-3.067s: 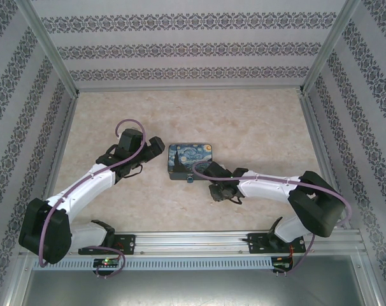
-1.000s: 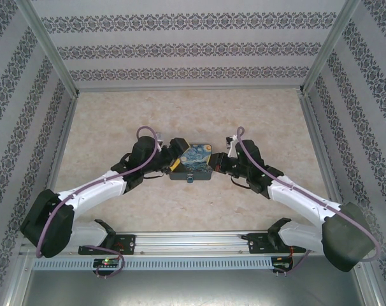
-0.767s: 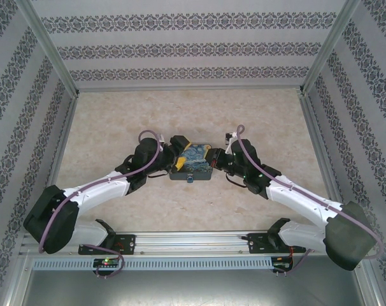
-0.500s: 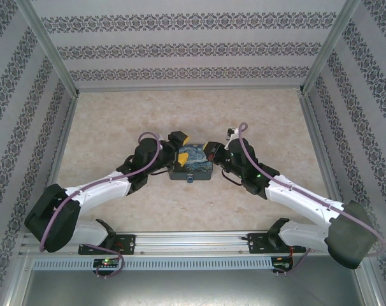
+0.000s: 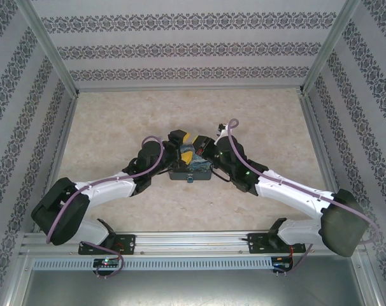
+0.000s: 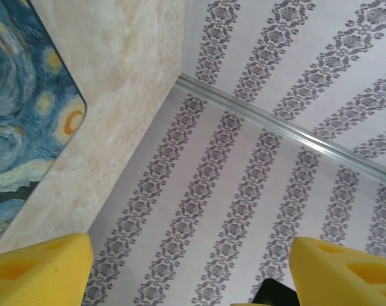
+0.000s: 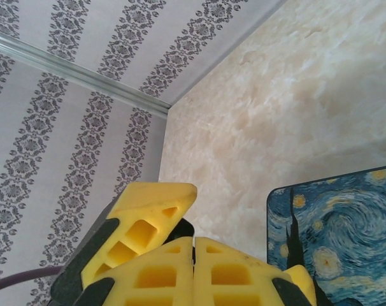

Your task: Unlock the padlock with the key

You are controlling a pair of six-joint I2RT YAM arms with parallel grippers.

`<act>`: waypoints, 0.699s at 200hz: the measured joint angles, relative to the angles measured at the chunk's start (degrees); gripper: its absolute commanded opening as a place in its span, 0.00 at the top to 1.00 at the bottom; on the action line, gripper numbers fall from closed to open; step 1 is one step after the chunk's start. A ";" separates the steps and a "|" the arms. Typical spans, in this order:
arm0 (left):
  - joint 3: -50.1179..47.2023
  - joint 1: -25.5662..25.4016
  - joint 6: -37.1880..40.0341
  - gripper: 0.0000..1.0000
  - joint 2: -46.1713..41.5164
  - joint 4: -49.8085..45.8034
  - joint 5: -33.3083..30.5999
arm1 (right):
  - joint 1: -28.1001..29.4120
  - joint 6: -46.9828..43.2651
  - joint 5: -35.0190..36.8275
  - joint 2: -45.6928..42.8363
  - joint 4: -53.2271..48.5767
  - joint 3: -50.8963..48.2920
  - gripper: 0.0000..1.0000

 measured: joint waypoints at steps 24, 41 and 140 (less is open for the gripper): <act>0.00 -0.15 -1.33 0.19 0.68 2.16 -0.83 | 0.42 0.83 0.31 1.57 1.44 0.02 1.00; 0.00 -0.31 -1.84 0.20 1.36 3.26 -1.09 | 0.50 1.68 0.31 2.45 3.06 0.02 1.00; -1.20 -0.35 -3.13 0.41 2.86 6.32 -2.67 | 0.46 3.13 0.55 2.36 5.70 -4.11 1.00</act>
